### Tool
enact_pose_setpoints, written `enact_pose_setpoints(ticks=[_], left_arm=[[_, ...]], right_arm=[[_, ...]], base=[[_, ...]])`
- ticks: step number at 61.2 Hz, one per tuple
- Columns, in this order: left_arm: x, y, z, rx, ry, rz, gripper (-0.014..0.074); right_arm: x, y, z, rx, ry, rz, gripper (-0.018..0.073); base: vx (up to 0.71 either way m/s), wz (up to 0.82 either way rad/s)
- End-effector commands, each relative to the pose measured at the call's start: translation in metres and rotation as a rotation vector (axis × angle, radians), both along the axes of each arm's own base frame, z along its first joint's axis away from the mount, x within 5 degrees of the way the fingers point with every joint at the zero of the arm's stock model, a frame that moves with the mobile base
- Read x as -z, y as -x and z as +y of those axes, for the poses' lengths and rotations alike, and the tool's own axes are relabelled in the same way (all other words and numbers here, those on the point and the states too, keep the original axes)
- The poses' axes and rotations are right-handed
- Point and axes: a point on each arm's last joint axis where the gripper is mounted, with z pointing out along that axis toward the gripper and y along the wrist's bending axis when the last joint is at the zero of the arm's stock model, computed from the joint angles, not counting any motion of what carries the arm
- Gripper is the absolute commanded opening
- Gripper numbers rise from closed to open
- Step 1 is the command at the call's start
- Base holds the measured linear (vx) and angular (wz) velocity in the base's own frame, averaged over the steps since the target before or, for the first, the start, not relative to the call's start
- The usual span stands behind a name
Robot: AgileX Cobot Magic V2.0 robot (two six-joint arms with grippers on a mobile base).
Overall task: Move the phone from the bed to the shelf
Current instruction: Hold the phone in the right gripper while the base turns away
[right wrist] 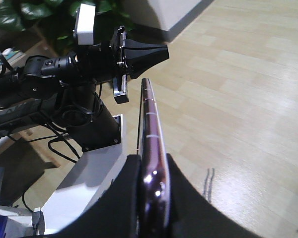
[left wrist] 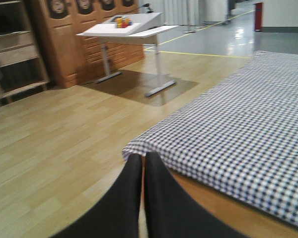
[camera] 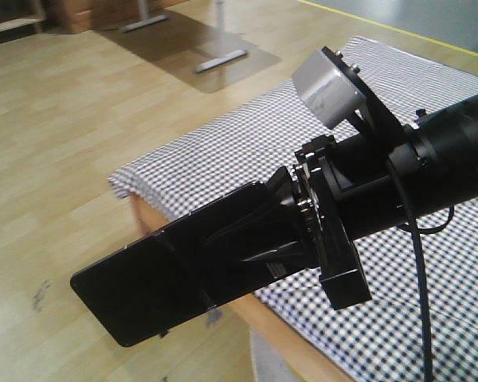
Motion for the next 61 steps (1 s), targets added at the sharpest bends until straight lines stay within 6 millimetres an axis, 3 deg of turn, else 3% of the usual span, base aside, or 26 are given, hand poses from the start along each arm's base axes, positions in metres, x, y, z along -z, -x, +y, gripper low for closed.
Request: enact_pose_setpoints(ticks=[1,61], left_arm=[[-0.0145,0.0007,0.0002,-0.003,0.017,-0.097,0.0001],[-0.0145,0.0007,0.0002,-0.003,0.017,-0.097,0.0001]], right_arm=[[-0.0214,0.0129,-0.0007,-0.048,-0.100,0.007,-0.0003],[-0.0214,0.0129,-0.0007,-0.048,-0.100,0.007,-0.0002]], base=[[-0.15,0.57],[-0.13,0.51]])
